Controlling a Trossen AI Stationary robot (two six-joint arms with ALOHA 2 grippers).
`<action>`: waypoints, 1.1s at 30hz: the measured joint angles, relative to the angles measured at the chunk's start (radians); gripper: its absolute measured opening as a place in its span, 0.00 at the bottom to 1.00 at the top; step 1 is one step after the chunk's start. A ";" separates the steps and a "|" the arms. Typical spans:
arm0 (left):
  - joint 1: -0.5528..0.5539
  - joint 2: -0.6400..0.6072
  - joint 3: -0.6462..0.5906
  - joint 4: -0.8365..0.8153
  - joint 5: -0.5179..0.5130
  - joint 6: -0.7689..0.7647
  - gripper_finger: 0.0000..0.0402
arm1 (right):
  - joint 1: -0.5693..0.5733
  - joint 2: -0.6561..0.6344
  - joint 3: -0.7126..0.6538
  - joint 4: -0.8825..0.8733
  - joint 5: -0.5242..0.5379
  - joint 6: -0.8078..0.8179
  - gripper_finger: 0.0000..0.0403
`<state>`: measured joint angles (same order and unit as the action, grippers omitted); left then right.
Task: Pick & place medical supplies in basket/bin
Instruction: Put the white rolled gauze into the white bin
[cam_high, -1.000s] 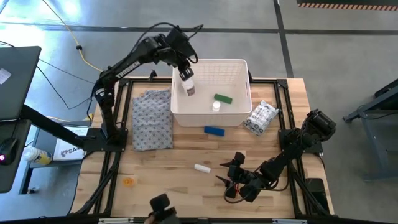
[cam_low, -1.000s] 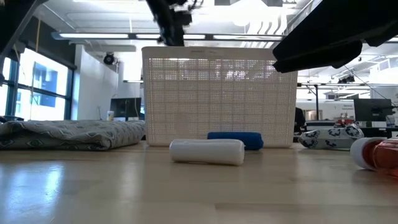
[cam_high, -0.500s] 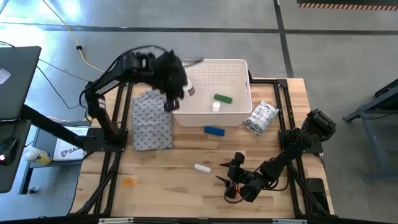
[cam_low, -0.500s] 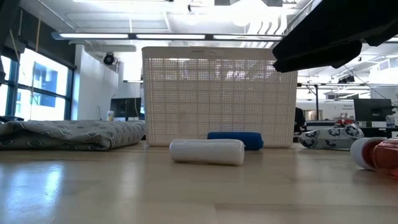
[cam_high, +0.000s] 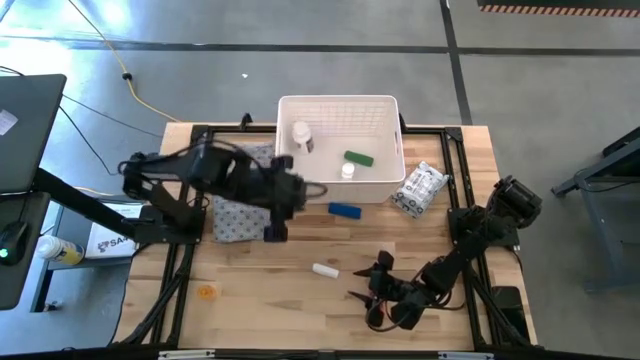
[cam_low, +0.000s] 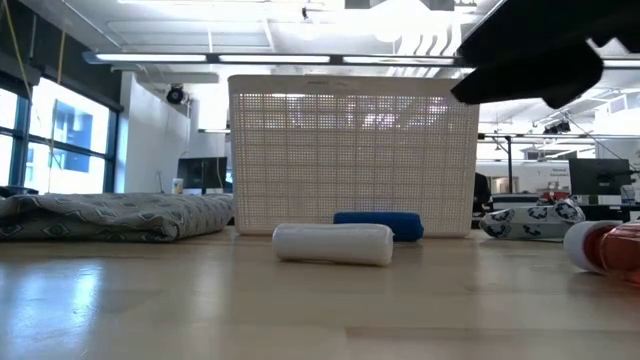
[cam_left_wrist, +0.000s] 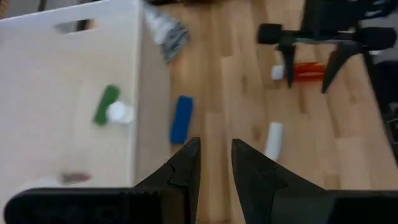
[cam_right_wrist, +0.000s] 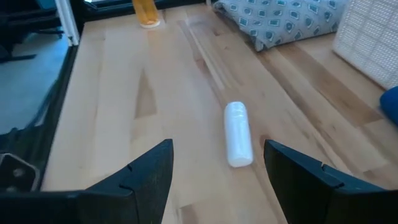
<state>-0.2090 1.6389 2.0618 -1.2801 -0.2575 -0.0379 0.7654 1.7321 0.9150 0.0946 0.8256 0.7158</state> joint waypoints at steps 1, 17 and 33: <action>-0.014 -0.030 -0.072 0.039 0.000 -0.009 0.31 | 0.005 0.000 0.000 0.005 0.007 0.001 0.60; -0.134 -0.728 -1.146 0.977 -0.009 -0.121 0.31 | -0.051 0.005 0.000 0.068 -0.001 -0.031 0.60; -0.134 -0.832 -1.572 1.465 0.017 -0.103 0.31 | -0.209 0.124 0.006 0.260 -0.147 -0.178 0.54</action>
<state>-0.3428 0.8064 0.4900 0.1849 -0.2400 -0.1406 0.5562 1.8556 0.9214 0.3548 0.6789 0.5378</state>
